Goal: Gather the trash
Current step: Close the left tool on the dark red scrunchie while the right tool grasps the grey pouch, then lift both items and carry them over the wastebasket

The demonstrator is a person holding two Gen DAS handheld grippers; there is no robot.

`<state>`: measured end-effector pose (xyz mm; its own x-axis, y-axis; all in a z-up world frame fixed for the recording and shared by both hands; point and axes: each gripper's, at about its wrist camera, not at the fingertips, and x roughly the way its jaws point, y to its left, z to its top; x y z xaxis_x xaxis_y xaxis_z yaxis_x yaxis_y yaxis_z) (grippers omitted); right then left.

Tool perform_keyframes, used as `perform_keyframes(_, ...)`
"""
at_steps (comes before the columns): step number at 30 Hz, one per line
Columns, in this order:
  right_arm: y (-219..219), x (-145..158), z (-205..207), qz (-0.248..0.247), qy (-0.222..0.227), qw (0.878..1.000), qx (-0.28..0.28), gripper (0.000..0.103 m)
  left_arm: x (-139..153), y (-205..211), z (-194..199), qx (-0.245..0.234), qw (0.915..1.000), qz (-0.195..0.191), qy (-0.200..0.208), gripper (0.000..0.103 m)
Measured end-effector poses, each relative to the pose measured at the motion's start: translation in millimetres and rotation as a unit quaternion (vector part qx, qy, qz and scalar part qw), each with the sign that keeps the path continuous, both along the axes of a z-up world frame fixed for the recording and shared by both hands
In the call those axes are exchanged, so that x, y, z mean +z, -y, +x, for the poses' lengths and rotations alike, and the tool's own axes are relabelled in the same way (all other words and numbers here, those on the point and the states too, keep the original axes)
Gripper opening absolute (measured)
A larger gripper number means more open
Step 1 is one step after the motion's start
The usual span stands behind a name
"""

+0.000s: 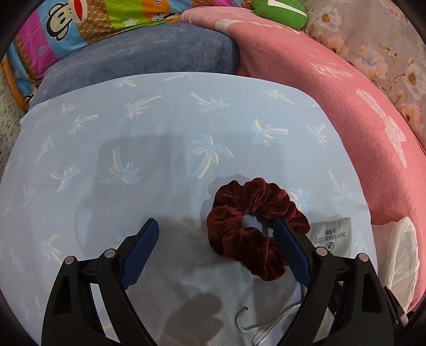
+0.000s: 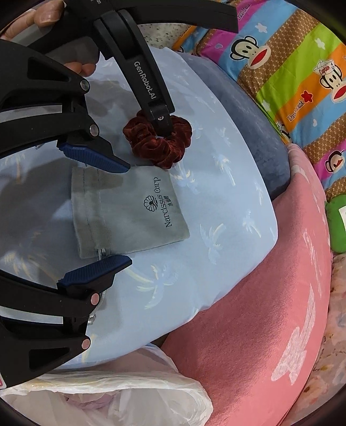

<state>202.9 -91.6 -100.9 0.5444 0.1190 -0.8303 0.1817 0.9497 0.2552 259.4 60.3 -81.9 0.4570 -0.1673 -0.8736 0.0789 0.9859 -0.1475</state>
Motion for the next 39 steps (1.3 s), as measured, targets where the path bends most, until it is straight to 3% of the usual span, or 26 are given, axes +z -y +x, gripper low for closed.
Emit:
perform_keyframes(1, -1.8, -0.4, 0.5, -0.004, 0.002, 1.000, 0.003, 0.066, -2.2, 0.6, 0.6, -0.003, 1.0000, -0.001, -0.003, 0.073)
perform_keyframes(3, -7.3, -0.6, 0.7, -0.019, 0.004, 1.000, 0.007, 0.069, -3.2, 1.7, 0.3, -0.007, 1.0000, 0.005, 0.002, 0.070)
perform_keyframes(6, -15.0, -1.2, 0.1, -0.044, 0.008, 0.999, 0.016, 0.069, -2.1, 1.9, -3.3, -0.017, 0.9998, 0.005, 0.009, 0.053)
perform_keyframes(8, -18.2, -1.7, -1.7, -0.061, 0.009, 0.998, 0.017, 0.065, -1.7, -0.4, -5.6, -0.019, 0.9998, -0.002, 0.010, 0.036)
perform_keyframes(11, -20.5, -1.4, -4.9, -0.086, 0.008, 0.996, 0.020, 0.051, -1.1, -2.3, -10.5, -0.024, 0.9996, -0.014, 0.007, 0.024)
perform_keyframes(13, -20.4, -1.1, -7.8, -0.097, 0.006, 0.995, 0.021, 0.040, -0.2, -0.9, -14.9, -0.028, 0.9995, -0.014, 0.008, 0.022)
perform_keyframes(15, -17.1, -0.4, -11.2, -0.081, 0.003, 0.996, 0.022, 0.022, 1.1, -0.2, -21.2, -0.031, 0.9993, -0.017, 0.009, 0.021)
perform_keyframes(17, -15.2, 0.8, -14.5, -0.067, -0.001, 0.997, 0.024, 0.013, 2.6, 1.8, -26.2, -0.033, 0.9992, -0.019, 0.007, 0.020)
perform_keyframes(26, -16.0, 24.0, -52.2, -0.056, 0.018, 0.998, 0.022, 0.010, 19.6, 4.6, -63.4, -0.049, 0.9984, -0.022, 0.020, 0.020)
perform_keyframes(39, 9.1, 85.6, -106.1, -0.051, 0.080, 0.995, -0.007, 0.011, 64.5, 34.3, -108.8, -0.087, 0.9937, -0.025, 0.065, 0.020)
